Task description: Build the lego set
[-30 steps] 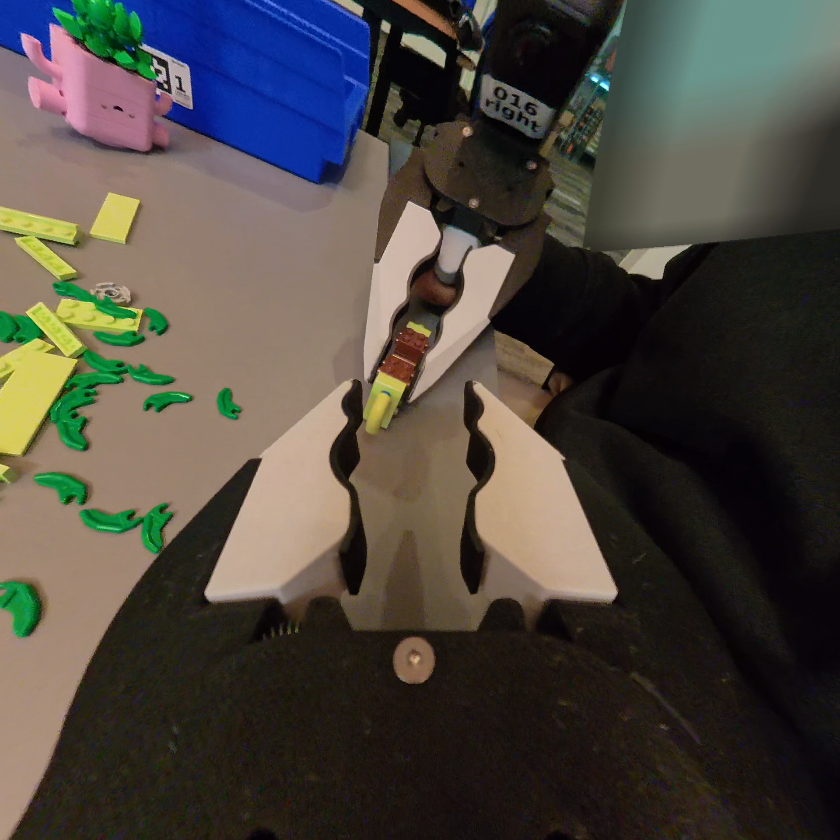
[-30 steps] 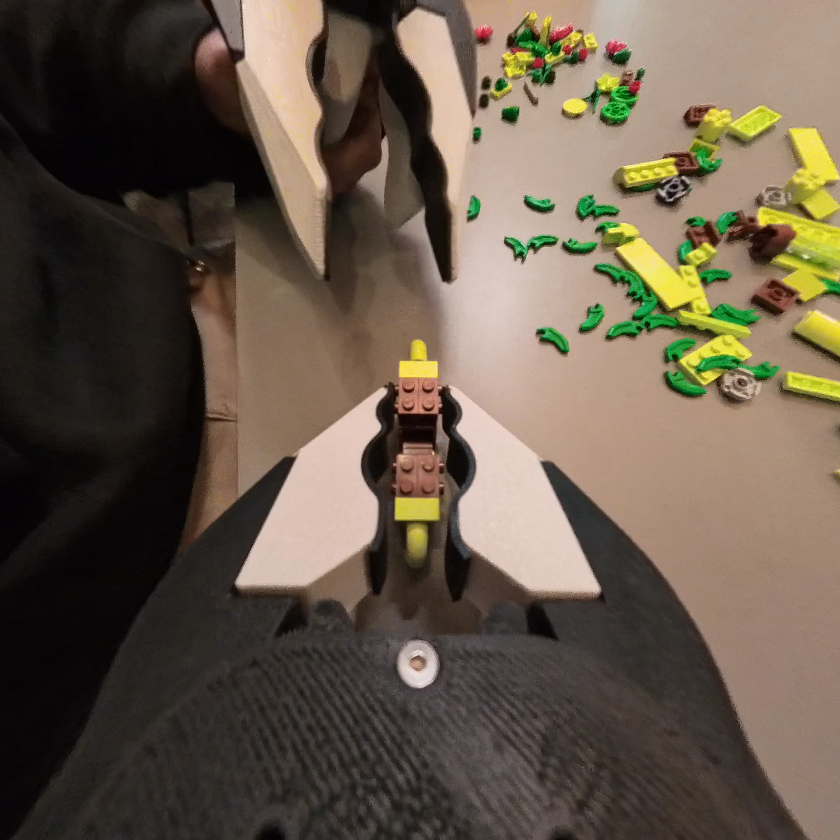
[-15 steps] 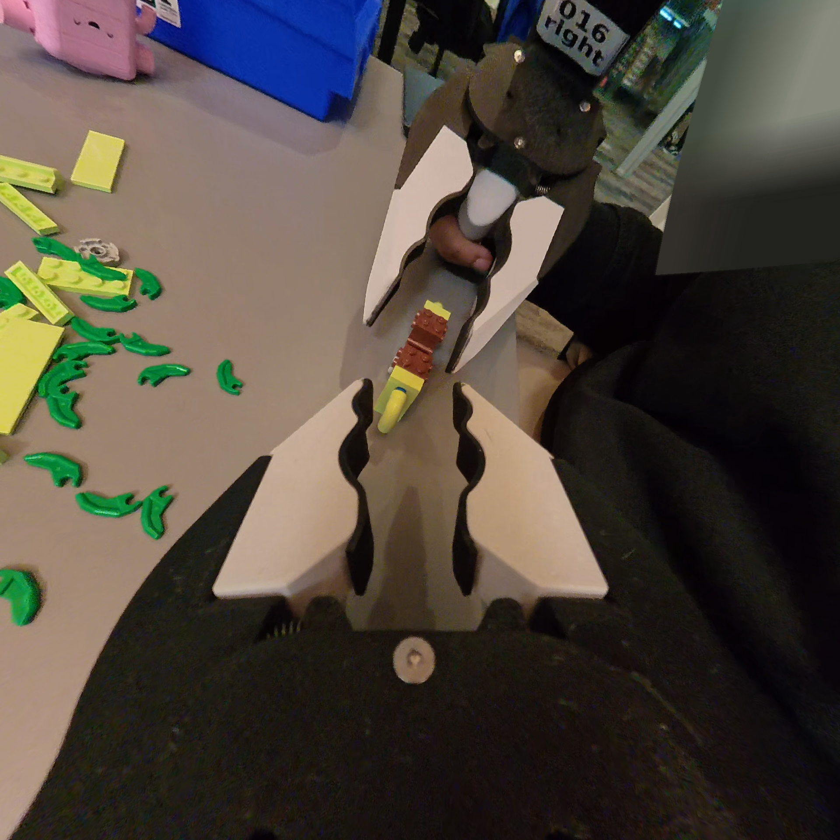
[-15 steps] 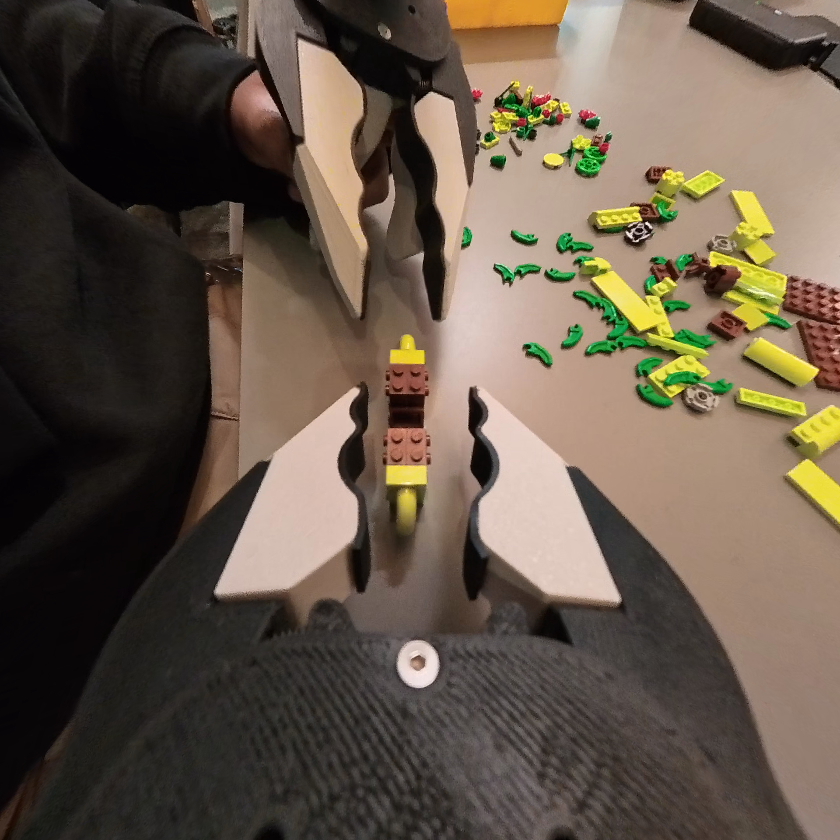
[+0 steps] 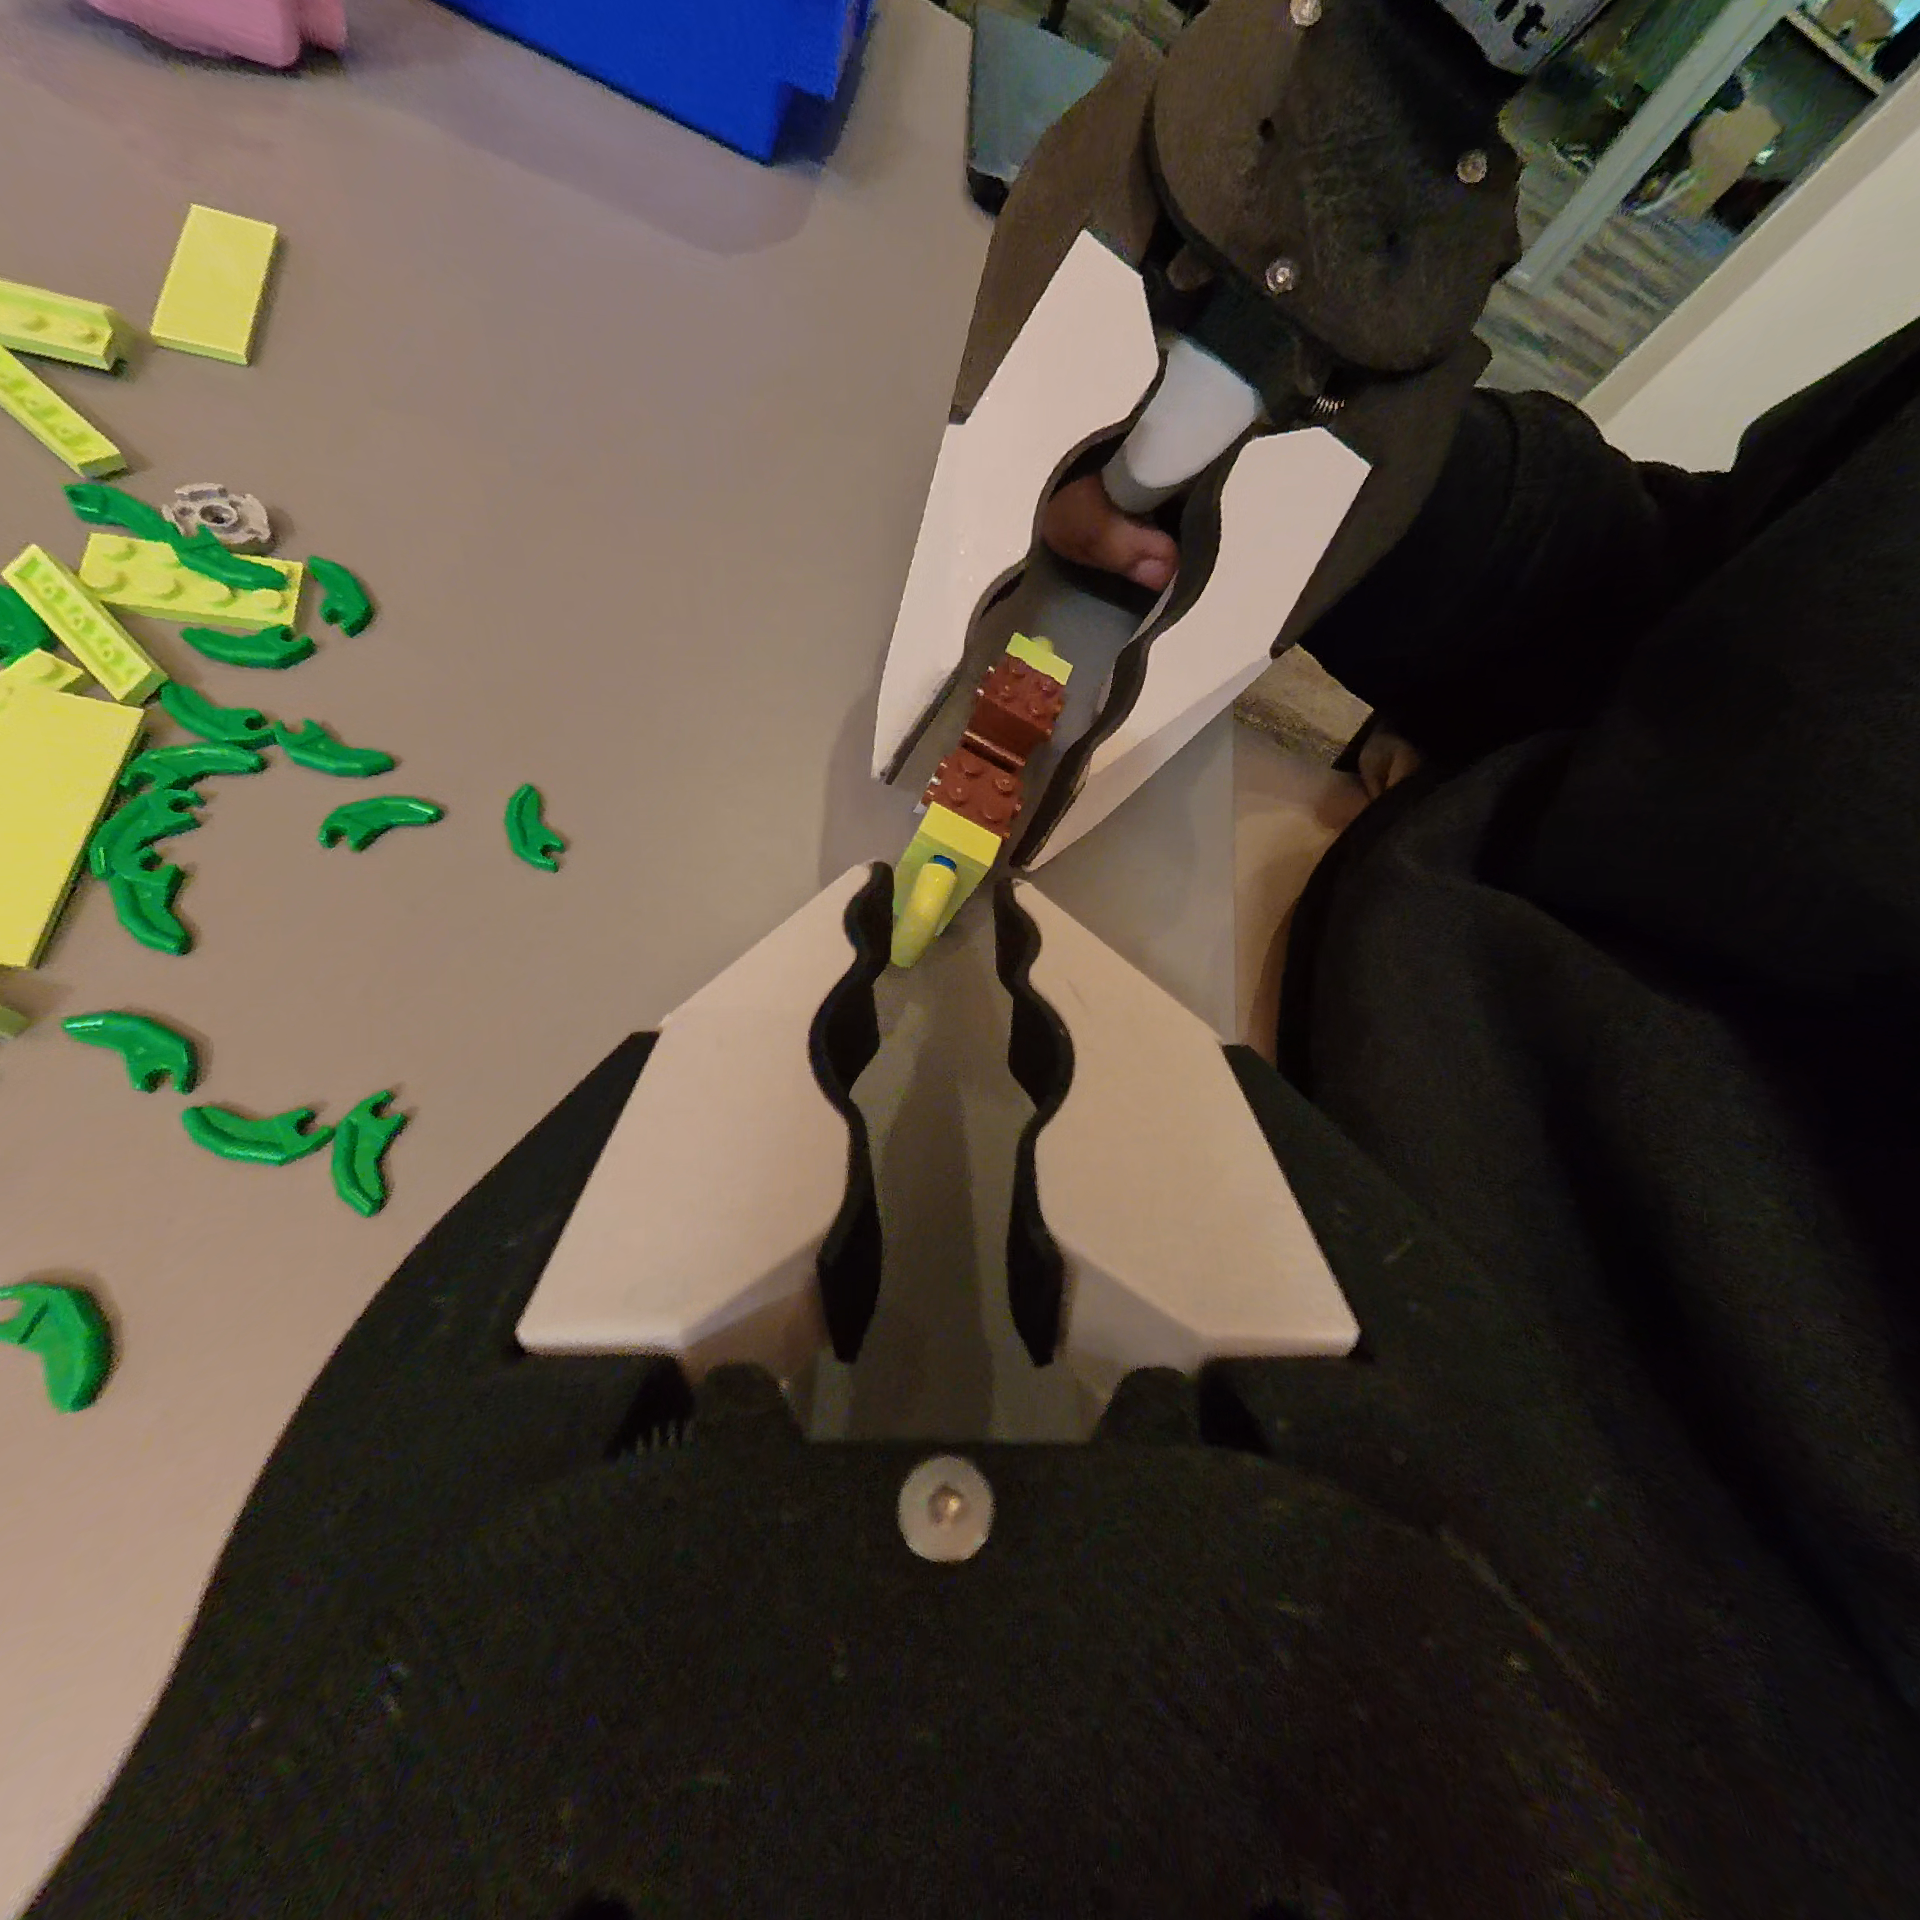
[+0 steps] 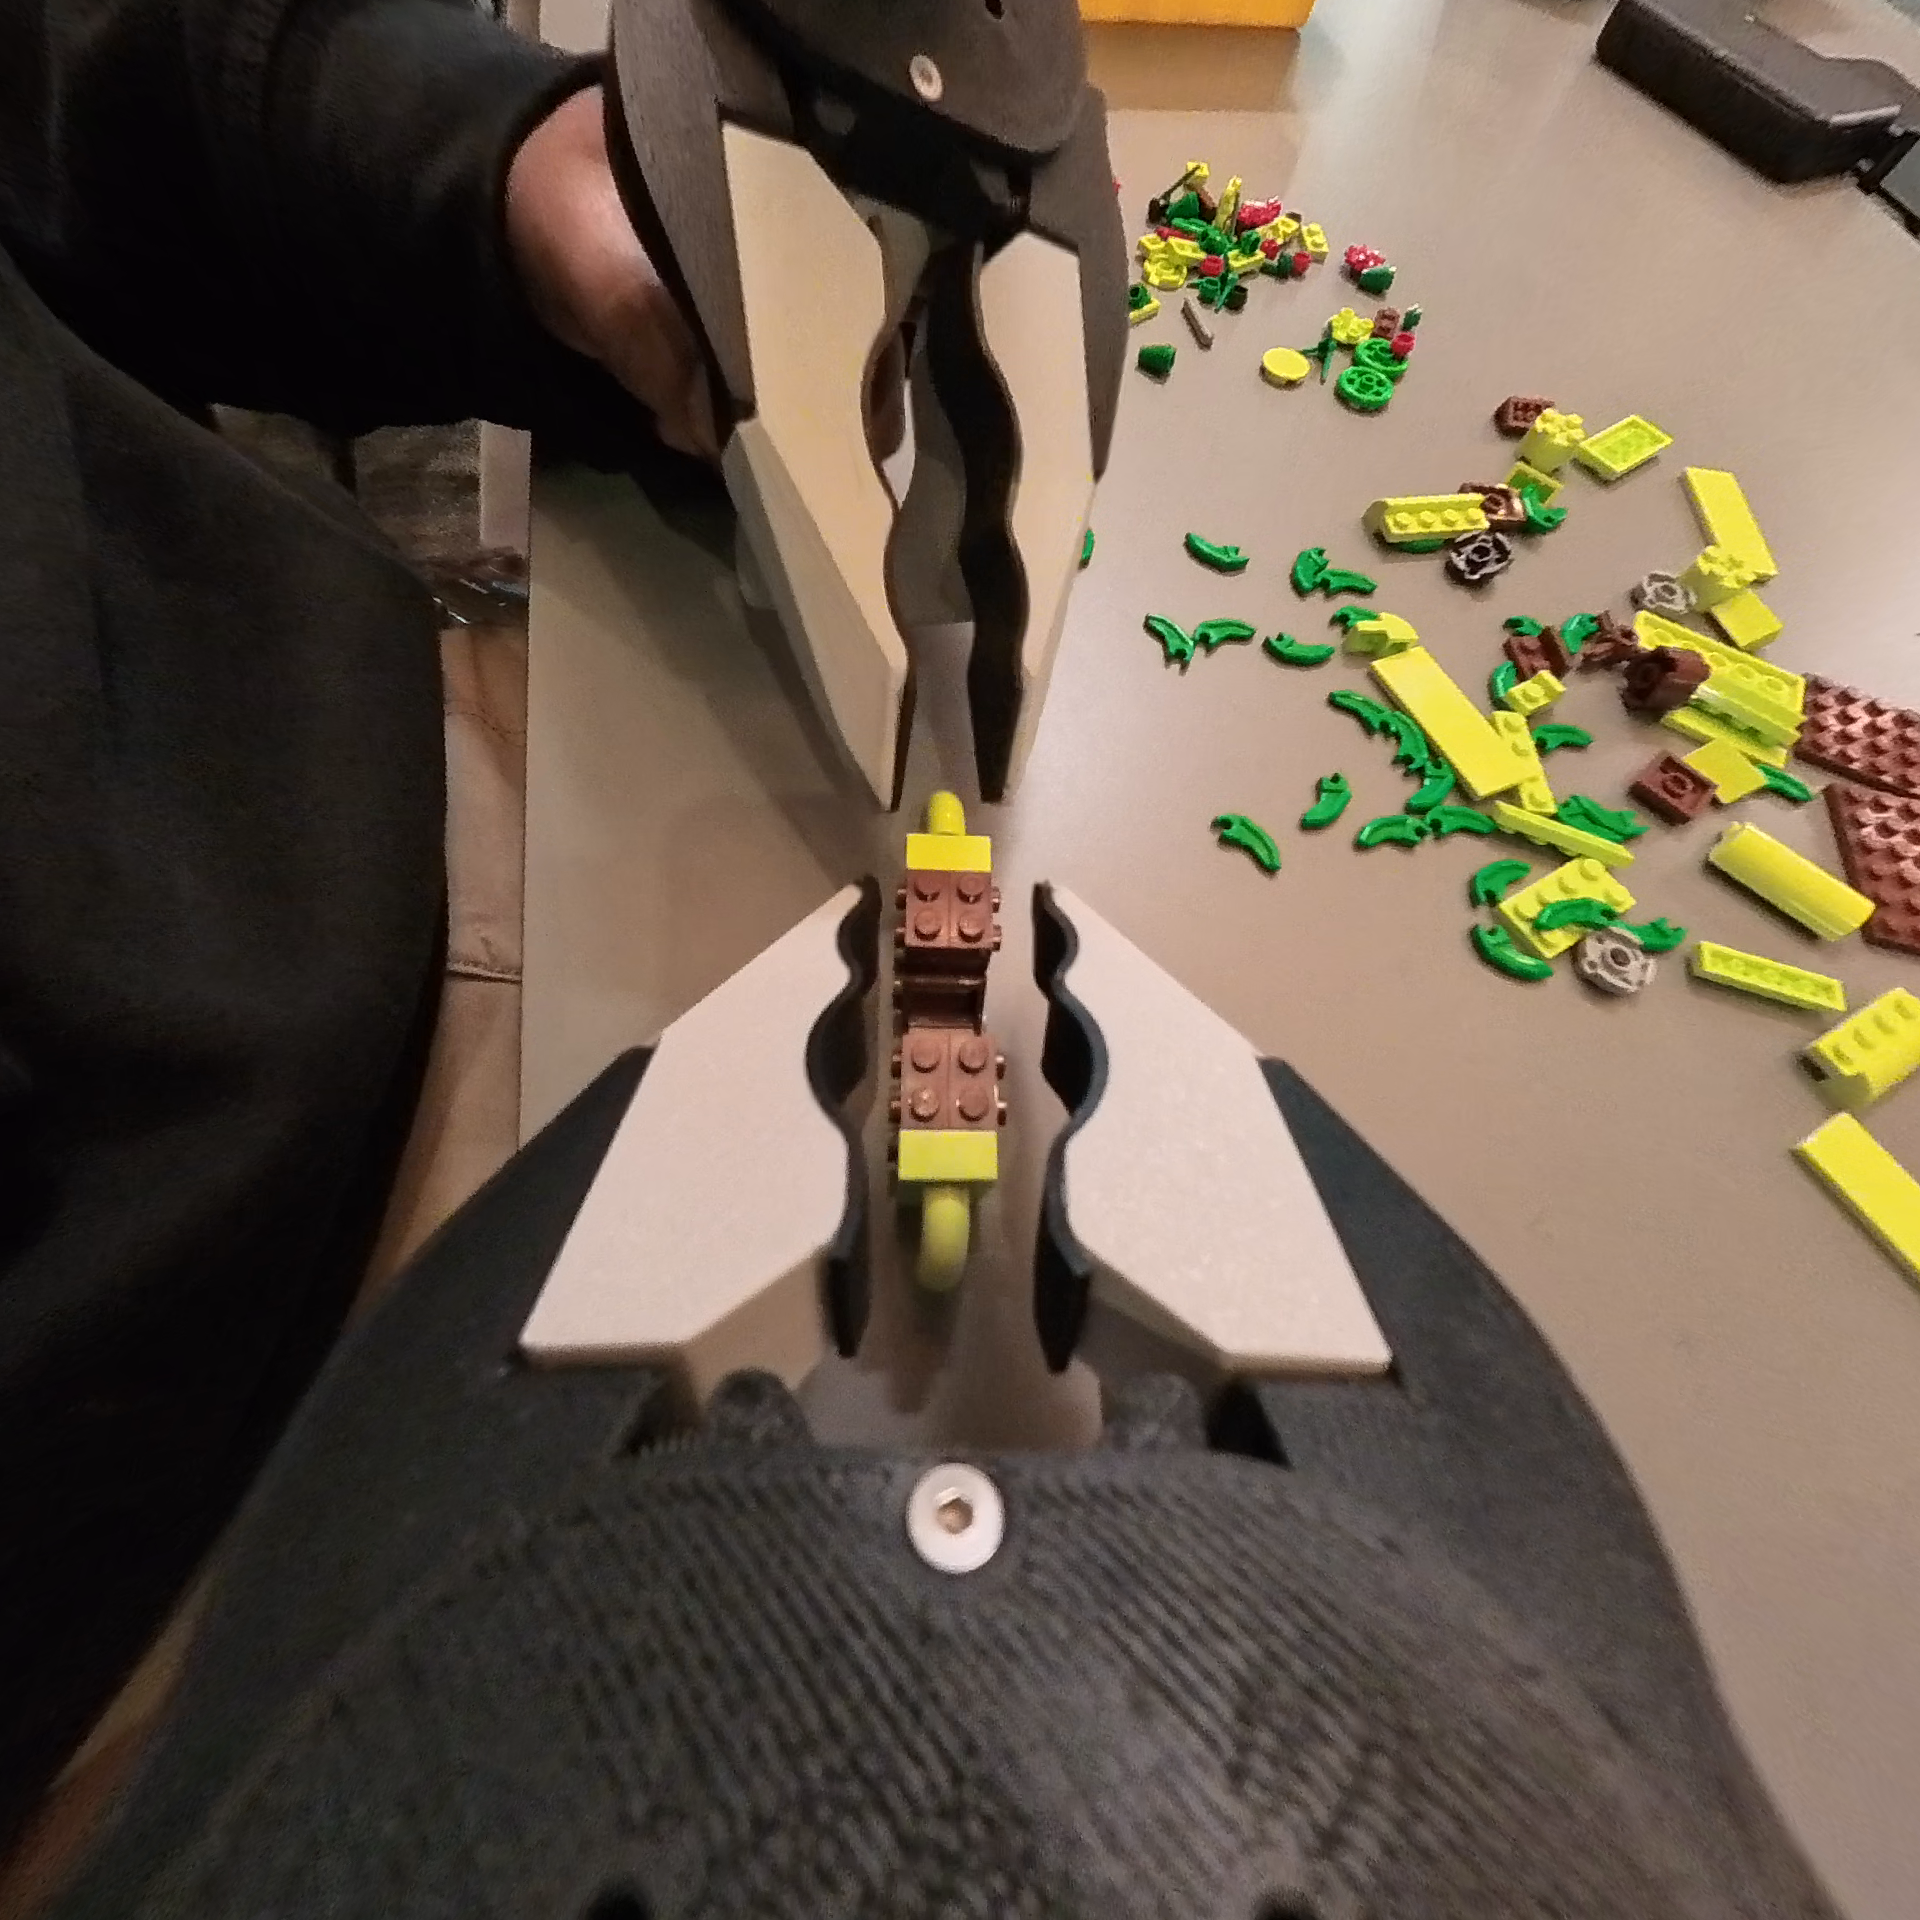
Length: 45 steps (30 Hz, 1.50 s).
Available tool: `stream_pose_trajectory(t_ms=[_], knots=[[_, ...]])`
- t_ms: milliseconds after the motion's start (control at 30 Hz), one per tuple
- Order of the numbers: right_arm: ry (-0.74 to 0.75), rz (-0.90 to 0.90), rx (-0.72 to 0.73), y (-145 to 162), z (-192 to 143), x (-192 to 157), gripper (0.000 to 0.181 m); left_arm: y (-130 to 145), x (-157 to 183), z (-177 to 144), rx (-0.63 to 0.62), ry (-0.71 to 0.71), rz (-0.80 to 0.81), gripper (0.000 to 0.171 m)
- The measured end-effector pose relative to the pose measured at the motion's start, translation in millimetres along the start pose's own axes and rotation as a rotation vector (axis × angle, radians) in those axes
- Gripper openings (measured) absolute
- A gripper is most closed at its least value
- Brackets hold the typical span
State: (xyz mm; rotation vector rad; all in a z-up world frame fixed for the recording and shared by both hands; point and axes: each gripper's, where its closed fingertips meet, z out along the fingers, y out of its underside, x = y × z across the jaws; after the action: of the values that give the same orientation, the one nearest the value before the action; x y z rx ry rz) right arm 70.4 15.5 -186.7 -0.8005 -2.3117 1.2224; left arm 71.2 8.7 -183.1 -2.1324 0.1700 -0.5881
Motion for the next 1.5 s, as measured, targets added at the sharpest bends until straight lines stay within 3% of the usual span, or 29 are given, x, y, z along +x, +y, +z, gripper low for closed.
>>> stream_pose_trajectory(t_ms=[133, 467, 567, 800, 1500], knots=[[-0.01, -0.007, 0.005, -2.4, 2.0, -2.7, 0.021, 3.8, 0.0, 3.0, -0.032, 0.0, 0.001, 0.005], [-0.039, 0.001, 0.004, -2.1, 2.0, -5.3, 0.017, 4.0, 2.0, 2.7, -0.032, 0.006, 0.015, 0.005], [-0.047, 0.0, 0.004, -2.2, 2.0, -6.4, 0.017, 3.4, 1.8, 1.7, -0.025, 0.012, 0.007, 0.013], [-0.057, 0.003, 0.005, -2.1, 2.0, -7.1, 0.017, 7.5, 3.5, 2.9, -0.054, 0.009, 0.032, 0.005], [-0.081, 0.021, 0.003, -1.9, 2.6, -8.2, 0.017, 5.6, 5.5, 5.6, -0.055, -0.02, 0.081, 0.003]])
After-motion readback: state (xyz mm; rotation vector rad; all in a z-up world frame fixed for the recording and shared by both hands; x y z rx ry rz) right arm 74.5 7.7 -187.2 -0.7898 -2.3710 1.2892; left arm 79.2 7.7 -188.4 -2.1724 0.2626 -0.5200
